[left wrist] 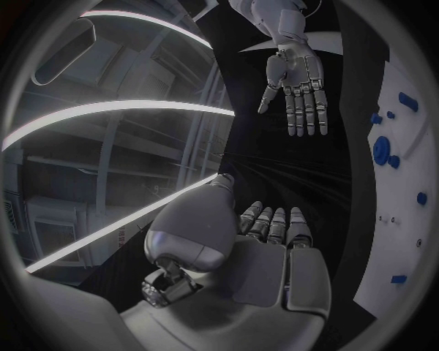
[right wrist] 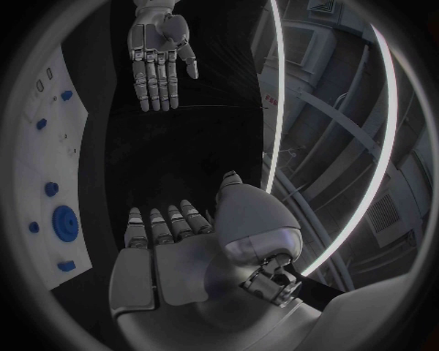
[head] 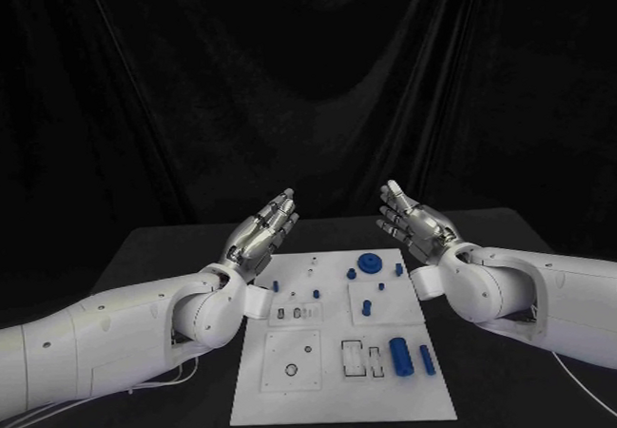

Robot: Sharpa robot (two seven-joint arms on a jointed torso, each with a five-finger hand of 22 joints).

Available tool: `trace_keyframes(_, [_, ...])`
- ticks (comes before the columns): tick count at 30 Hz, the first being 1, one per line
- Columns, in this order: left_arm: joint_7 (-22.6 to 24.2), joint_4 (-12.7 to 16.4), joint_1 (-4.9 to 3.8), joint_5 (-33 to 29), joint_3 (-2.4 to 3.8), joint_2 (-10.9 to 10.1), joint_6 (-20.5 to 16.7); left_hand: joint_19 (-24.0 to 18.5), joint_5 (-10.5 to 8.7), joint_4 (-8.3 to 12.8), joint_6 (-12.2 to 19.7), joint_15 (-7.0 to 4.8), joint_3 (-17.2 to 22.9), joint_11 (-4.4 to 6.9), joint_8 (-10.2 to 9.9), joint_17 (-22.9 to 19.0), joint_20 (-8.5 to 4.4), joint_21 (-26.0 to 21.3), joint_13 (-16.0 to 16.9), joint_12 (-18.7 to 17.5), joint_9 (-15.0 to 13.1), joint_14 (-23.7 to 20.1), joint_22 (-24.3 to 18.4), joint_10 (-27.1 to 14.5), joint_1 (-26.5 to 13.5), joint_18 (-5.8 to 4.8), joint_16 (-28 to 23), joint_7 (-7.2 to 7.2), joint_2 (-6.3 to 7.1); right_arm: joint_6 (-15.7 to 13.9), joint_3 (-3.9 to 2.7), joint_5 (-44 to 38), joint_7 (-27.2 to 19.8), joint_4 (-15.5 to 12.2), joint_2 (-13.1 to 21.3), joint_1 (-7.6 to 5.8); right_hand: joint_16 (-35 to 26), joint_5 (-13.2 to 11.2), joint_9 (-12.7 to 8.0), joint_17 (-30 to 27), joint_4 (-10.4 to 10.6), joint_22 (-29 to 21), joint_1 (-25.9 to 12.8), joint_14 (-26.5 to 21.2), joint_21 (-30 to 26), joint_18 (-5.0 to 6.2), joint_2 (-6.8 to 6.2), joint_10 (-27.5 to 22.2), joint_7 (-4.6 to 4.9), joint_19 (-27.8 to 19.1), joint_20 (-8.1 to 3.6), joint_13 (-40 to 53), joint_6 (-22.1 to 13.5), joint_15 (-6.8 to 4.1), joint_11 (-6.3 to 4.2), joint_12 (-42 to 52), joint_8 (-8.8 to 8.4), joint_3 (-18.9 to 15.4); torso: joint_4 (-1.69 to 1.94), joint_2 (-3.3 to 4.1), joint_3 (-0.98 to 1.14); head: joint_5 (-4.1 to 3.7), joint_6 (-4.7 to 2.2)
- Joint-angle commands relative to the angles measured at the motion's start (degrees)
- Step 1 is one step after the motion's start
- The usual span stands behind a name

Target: Assemble the parts on the task board

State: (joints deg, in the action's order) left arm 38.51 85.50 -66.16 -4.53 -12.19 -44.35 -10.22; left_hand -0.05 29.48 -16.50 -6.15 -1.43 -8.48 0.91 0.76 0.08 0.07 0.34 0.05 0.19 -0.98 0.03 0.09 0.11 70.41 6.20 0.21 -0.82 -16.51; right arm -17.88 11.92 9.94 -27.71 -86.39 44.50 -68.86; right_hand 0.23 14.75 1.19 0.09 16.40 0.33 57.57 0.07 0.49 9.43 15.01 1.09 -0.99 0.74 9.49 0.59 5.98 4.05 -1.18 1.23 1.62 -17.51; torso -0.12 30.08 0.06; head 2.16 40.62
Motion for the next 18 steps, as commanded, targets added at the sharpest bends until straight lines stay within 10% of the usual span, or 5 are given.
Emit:
trace_keyframes(1, [6.1, -0.3, 0.08, 0.6, 0.06, -0.2, 0.9, 0.0, 3.28, 2.3, -0.3, -0.21, 3.1, -0.20, 0.3, -0.1, -0.12, -0.3, 0.0, -0.2, -0.1, 0.0, -0.1, -0.1, 3.9, -0.59, -0.2, -0.26, 0.13, 6.8, -0.04, -7.9, 2.4, 0.9, 0.3, -0.37, 1.3, 1.3, 0.1, 0.8, -1.4, 1.0, 4.5, 2.3, 1.7, -1.04, -1.13, 1.2, 0.29, 2.6, 3.79, 0.4, 0.5, 5.05, 3.88, 1.8, 0.48, 0.7, 0.01, 0.00, 0.01, 0.54, 1.42])
trace_keyframes(3, [6.4, -0.3, 0.07, 0.6, 0.06, -0.5, 0.7, 0.0, 3.89, 2.4, -0.3, 0.00, 4.0, -0.35, 0.3, -0.1, 0.06, -0.3, 0.0, -0.2, -0.1, 0.0, -0.1, -0.1, 4.3, -0.64, -0.2, -0.33, 0.05, 8.7, -0.04, -12.2, 3.3, 1.6, 0.5, -0.73, 4.0, 1.5, 0.1, 2.0, -3.2, 2.4, 9.3, 8.7, 4.6, -0.49, -3.05, 2.4, 0.31, 8.4, 7.02, 0.7, 0.4, 7.91, 6.75, 3.4, 0.61, 1.0, 0.00, 0.03, 0.01, 1.19, 2.53])
trace_keyframes(7, [6.9, -0.2, 0.03, 0.6, 0.07, -1.2, 0.8, 0.0, 5.21, 3.3, -1.2, 0.30, 5.6, -0.54, 0.5, -0.1, 0.49, -0.3, 0.0, -0.2, -0.2, 0.0, -0.1, -0.1, 5.1, -0.53, -0.2, -0.59, 0.50, 11.2, -0.05, -19.9, 5.7, 2.7, 0.8, -2.15, 5.8, 2.2, 0.3, 2.7, -5.0, 3.1, 12.8, 16.1, 6.8, -1.47, -4.13, 3.4, 2.11, 14.6, 7.36, 1.0, 2.0, 9.31, 6.80, 5.1, 1.38, 1.2, -0.05, 0.01, -0.01, 1.05, 4.25])
trace_keyframes(11, [8.7, 0.3, -0.01, 0.7, 0.08, -2.6, 2.2, 0.0, 6.05, 5.2, -1.4, 0.75, 7.8, -0.96, 0.5, -0.1, 1.09, -0.3, 0.0, -0.2, -0.2, 0.0, -0.1, -0.1, 6.2, -0.38, -0.2, -0.86, 0.85, 13.4, -0.05, -25.6, 10.1, 3.4, 1.0, -5.07, 12.7, 9.9, 0.3, 6.0, -9.9, 4.4, 20.5, 40.6, 11.7, -1.76, -3.74, 9.5, 2.24, 31.7, 7.20, 1.9, 2.7, 9.05, 9.55, 11.4, 1.63, 3.2, -0.01, 0.02, -0.02, 0.74, 6.66])
trace_keyframes(18, [13.9, 3.7, -0.46, 4.7, 0.09, -6.8, 1.7, 0.0, 8.97, 6.6, -4.4, 1.67, 10.3, -1.37, 1.2, -0.1, 3.40, -0.3, 0.0, -0.2, -0.6, 0.0, -0.1, -0.1, 6.5, 0.93, -0.2, -0.23, 2.10, 16.4, -0.05, -34.2, 19.3, 2.1, 2.6, -10.52, 12.5, 8.4, 0.3, 5.4, -13.3, 3.5, 25.5, 42.8, 10.3, -0.81, -3.58, 16.6, 1.32, 39.3, 7.12, 2.6, 2.4, 8.22, 10.45, 19.9, 1.52, 4.0, 0.19, 0.44, -0.32, 0.28, 8.80])
